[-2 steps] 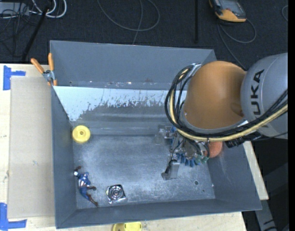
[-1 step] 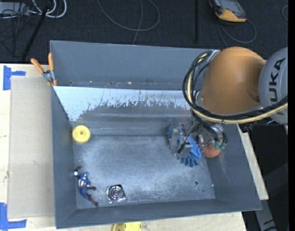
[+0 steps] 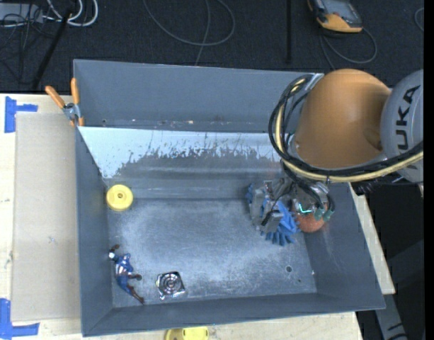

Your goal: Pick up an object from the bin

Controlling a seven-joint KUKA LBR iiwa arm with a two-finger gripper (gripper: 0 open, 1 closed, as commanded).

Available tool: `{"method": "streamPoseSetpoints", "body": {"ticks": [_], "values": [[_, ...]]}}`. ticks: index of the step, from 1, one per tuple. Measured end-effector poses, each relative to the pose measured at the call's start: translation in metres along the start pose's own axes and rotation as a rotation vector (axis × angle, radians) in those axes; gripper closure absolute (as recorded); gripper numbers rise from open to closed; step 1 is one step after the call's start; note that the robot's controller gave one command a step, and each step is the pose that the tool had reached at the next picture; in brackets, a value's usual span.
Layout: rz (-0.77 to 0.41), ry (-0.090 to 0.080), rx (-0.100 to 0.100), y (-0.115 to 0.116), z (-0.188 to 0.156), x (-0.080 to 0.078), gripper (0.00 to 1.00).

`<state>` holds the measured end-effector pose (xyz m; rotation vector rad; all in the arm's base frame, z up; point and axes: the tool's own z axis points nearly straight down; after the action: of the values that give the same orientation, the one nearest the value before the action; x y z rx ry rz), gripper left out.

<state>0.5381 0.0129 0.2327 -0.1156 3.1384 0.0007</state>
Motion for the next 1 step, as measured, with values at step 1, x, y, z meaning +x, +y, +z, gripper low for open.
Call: {"method": "streamPoseSetpoints", "body": {"ticks": [1], "values": [[0.000, 0.000, 0.000, 0.0000, 0.0000, 0.0000, 0.00]]}}
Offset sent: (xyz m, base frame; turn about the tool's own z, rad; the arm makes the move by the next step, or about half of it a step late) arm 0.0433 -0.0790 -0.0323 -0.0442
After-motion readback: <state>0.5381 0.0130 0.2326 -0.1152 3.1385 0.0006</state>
